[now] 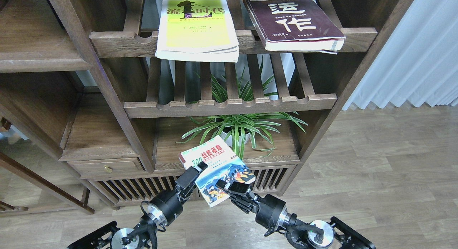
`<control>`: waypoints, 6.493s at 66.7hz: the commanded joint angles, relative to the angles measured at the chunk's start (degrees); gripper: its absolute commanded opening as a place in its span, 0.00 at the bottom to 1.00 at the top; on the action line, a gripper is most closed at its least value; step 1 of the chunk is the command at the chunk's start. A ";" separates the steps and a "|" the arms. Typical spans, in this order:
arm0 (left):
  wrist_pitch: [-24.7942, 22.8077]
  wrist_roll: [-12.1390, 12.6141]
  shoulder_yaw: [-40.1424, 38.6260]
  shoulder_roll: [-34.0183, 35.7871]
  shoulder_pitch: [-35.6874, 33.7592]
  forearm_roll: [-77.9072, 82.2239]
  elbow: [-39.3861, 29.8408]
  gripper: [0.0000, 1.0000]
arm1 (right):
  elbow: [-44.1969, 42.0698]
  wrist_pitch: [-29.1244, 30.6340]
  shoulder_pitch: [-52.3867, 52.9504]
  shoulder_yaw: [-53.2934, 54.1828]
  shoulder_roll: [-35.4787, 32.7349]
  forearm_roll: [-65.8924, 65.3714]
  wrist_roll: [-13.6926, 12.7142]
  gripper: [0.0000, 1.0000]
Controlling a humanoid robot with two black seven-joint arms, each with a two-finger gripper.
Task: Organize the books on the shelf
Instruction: 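Grasp the blue book with the left gripper, taking it from the right, then carry the blue book with the left gripper to the shelf beside the bookcase, then place the blue book on the side shelf and withdraw the left gripper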
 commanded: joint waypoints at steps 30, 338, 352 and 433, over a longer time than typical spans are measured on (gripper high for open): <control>0.00 -0.02 0.25 0.00 -0.53 -2.10 0.72 0.04 | 0.04 0.00 -0.01 -1.05 0.00 -0.10 0.00 0.04; 0.00 27.80 -10.21 46.58 -54.23 -2.80 22.87 0.02 | -6.64 0.00 5.09 2.47 0.00 -0.89 0.00 0.99; 0.00 27.80 -10.21 46.15 -54.23 -2.80 22.78 0.09 | -6.64 0.00 5.18 2.47 0.00 -0.89 0.00 0.99; 0.00 27.80 -4.50 47.55 -53.52 0.10 7.94 0.99 | -6.99 0.00 4.92 2.47 0.00 -0.80 0.00 0.99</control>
